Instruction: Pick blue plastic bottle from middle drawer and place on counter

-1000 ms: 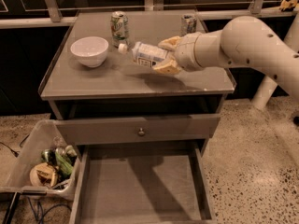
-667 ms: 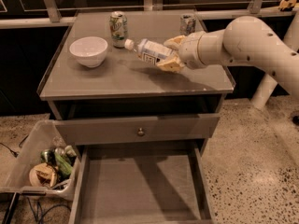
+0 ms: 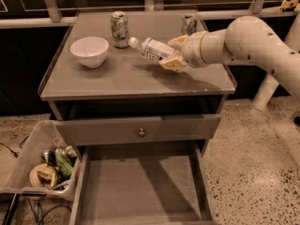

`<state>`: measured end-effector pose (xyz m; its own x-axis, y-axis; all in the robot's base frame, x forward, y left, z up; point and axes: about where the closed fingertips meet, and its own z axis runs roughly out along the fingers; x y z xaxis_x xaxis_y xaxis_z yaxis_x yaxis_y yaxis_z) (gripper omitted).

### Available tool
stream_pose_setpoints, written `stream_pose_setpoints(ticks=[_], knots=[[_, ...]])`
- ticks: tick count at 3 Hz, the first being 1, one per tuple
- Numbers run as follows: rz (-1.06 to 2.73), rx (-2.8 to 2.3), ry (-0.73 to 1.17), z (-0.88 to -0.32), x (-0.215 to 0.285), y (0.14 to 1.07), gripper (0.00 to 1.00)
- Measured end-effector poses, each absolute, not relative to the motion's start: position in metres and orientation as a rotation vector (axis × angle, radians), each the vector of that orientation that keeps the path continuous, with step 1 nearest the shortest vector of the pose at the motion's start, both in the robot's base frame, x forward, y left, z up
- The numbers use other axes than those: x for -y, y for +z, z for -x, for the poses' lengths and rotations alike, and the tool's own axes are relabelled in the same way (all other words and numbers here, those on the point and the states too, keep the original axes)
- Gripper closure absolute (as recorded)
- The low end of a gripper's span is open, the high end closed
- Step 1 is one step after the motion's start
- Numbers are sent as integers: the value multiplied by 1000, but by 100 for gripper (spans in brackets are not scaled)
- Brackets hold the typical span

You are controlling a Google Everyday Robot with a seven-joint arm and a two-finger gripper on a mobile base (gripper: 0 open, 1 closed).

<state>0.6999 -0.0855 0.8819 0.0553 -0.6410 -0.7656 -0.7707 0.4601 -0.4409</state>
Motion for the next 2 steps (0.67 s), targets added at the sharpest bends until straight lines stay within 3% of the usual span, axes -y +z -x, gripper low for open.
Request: stream_pose_setpoints(ticks=[2], knots=[[1241, -1647, 153, -700, 85, 882, 36]])
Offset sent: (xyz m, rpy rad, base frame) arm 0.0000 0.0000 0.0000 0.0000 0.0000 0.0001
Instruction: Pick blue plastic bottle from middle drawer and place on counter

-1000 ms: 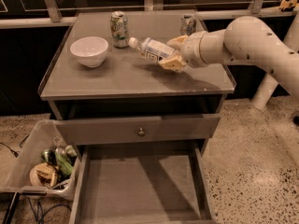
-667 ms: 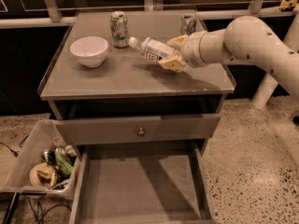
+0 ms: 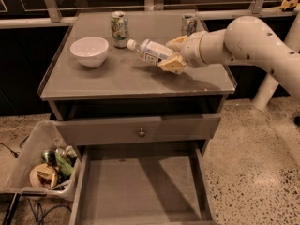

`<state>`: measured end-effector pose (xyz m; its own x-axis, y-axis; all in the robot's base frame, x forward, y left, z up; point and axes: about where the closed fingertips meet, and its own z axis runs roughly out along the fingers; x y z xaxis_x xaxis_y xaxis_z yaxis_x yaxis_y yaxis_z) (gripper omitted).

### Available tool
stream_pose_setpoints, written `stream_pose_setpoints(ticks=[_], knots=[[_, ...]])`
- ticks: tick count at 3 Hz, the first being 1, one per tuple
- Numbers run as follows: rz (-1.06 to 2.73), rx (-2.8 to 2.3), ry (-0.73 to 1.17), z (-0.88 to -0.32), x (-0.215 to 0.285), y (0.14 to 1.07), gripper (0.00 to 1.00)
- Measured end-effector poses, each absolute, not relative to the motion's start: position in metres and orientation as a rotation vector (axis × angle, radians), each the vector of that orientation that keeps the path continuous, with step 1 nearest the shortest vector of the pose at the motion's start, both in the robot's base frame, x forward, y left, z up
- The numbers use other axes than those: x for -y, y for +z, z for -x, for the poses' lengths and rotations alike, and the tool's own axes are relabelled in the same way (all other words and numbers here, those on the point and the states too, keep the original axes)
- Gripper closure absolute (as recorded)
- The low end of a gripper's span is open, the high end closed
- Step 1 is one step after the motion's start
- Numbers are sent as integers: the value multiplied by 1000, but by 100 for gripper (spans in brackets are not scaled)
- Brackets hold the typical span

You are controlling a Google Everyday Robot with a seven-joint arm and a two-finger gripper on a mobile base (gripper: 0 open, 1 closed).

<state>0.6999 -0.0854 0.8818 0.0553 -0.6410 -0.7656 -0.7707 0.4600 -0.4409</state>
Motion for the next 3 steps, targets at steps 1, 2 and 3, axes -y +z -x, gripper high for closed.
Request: stream_pose_setpoints(ticks=[1, 2, 3], knots=[[1241, -1647, 153, -700, 85, 882, 11], [1241, -1647, 153, -700, 85, 882, 0], [1241, -1647, 153, -700, 85, 882, 0]])
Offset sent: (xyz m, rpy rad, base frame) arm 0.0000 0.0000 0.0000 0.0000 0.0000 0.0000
